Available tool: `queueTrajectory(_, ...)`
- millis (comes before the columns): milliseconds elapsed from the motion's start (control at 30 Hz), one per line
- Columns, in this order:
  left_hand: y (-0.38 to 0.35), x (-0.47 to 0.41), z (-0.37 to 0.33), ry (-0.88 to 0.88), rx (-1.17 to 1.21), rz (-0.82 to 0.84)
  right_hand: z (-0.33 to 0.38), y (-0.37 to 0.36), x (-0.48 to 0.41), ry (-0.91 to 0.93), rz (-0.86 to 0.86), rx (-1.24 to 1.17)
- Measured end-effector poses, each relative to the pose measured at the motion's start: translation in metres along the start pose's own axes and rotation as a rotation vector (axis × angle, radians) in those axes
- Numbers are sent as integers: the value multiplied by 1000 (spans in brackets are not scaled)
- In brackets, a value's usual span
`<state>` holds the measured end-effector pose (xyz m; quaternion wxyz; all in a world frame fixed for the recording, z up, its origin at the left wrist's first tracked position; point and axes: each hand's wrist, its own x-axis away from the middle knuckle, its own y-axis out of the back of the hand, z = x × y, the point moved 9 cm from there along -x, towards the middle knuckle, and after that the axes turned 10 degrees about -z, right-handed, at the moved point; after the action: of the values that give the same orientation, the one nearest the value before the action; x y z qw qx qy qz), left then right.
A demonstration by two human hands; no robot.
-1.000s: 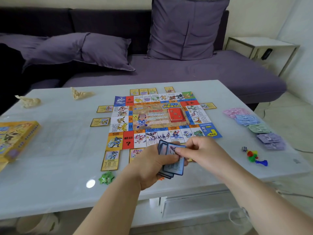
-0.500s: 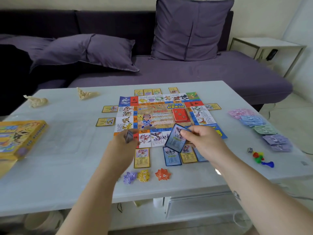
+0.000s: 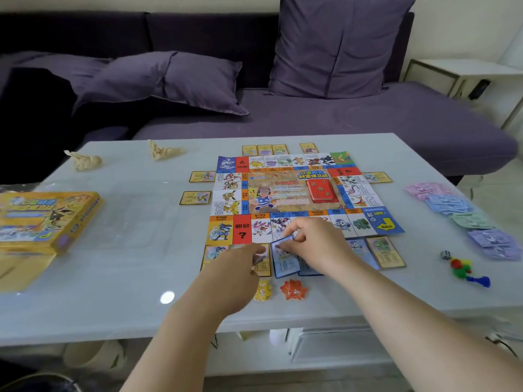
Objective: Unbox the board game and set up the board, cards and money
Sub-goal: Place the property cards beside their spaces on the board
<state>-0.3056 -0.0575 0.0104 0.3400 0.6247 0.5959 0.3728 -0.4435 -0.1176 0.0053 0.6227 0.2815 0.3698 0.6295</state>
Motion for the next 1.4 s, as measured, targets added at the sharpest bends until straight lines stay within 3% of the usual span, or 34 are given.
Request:
queueTrajectory(500,-4,0,6,15,-25,28,8,-3,3,54,-69,285)
queueTrajectory(667,-5,0,6,18,-11,43,11,23,5,70,-164,203)
queueTrajectory(900,-2,2,2,24,-22,27,24,-4,34,338,142,447)
queueTrajectory(1400,-2,3,3,37,-36,30,25,-16,48,355,226,449)
